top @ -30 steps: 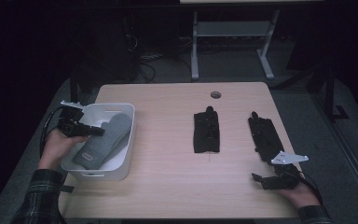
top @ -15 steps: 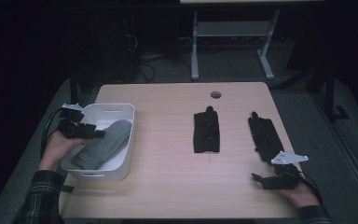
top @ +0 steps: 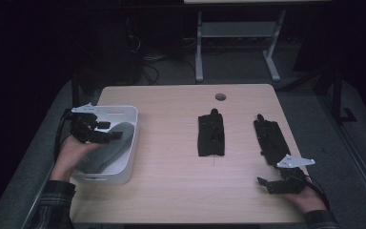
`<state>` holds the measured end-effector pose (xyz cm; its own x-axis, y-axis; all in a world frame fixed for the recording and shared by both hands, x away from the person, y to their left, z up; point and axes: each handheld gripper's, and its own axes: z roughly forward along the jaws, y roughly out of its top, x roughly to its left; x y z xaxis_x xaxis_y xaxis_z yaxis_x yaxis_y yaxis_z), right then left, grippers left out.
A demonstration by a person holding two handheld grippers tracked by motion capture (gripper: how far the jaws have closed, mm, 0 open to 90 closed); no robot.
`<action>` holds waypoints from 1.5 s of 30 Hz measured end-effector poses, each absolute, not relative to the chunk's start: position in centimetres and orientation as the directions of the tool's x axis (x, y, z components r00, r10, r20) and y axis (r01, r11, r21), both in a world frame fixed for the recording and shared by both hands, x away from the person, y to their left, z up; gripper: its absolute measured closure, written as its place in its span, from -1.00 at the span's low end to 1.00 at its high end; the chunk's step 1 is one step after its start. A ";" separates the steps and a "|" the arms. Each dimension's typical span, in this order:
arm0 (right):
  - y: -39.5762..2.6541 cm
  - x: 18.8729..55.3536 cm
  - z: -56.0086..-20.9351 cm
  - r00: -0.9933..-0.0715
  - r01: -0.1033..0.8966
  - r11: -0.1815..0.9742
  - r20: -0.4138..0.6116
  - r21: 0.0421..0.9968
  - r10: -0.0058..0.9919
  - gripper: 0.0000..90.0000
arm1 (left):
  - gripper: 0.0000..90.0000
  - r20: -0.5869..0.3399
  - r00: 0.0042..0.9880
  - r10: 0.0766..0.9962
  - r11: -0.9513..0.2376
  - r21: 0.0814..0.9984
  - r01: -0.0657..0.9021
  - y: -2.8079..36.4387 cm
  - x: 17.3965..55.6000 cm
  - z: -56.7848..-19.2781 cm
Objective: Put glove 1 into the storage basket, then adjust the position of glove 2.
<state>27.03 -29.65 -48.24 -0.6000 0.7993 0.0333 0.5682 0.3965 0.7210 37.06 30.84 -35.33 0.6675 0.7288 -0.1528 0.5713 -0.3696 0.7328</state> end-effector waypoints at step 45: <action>-31.4 33.0 -45.1 -0.514 0.588 0.344 0.010 0.732 0.858 1.00 | -0.68 -0.079 0.848 0.524 -0.600 0.673 0.433 14.4 30.7 -45.0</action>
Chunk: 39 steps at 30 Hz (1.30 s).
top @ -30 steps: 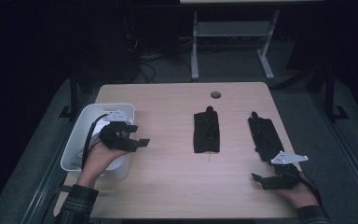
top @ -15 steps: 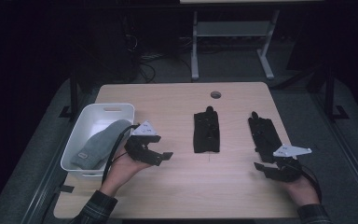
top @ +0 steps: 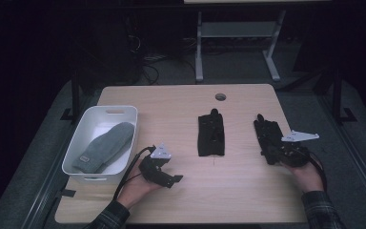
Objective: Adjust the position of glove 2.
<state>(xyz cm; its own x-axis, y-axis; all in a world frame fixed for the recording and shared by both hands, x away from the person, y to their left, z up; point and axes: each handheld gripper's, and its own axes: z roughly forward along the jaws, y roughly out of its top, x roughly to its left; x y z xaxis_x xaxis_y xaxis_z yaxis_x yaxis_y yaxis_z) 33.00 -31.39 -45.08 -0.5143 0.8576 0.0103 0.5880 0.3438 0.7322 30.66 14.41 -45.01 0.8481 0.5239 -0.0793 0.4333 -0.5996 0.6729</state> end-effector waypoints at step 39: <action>-26.3 32.7 -46.3 -0.645 0.610 0.462 0.065 0.643 0.761 1.00 | -0.74 -0.001 0.860 0.511 -0.597 0.719 0.356 16.0 30.6 -47.7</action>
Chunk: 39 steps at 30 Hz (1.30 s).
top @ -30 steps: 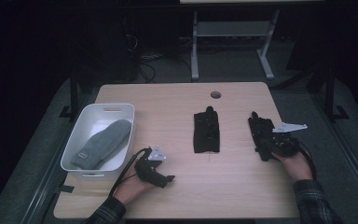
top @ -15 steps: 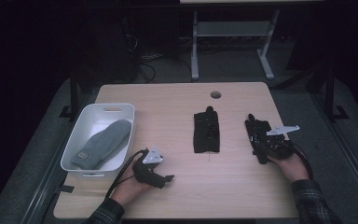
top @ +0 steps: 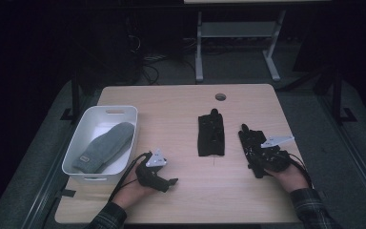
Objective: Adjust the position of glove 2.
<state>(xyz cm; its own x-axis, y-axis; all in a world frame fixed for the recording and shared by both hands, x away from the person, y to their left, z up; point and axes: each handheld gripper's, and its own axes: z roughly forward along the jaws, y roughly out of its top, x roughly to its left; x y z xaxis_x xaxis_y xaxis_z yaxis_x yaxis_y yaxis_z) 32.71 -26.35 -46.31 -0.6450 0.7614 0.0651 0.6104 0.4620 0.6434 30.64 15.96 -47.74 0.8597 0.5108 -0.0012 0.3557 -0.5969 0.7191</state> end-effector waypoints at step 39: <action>-25.3 32.0 -46.2 -0.668 0.585 0.481 0.052 0.653 0.742 1.00 | -0.74 -0.001 0.861 0.508 -0.598 0.719 0.354 15.9 30.7 -47.7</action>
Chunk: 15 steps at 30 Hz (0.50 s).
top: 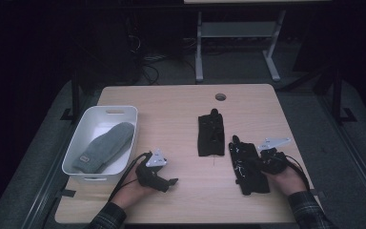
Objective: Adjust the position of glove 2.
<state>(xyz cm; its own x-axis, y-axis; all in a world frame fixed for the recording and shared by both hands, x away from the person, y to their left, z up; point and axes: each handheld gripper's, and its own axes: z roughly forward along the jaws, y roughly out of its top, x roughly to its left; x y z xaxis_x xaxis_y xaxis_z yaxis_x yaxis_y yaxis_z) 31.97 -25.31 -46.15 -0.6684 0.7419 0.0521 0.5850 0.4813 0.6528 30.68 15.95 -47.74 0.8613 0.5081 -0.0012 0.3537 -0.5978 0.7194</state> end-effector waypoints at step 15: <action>-22.4 27.5 -45.8 -0.689 0.581 0.520 0.039 0.626 0.724 1.00 | -0.74 -0.008 0.859 0.512 -0.590 0.723 0.359 15.9 30.6 -47.8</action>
<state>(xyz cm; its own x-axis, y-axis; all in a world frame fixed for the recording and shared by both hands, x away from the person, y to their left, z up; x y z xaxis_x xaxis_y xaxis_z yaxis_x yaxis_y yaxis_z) 27.51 -22.40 -45.76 -0.6890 0.7237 0.0391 0.5814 0.5197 0.6260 30.64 15.90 -47.78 0.8587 0.5125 -0.0075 0.3585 -0.5901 0.7234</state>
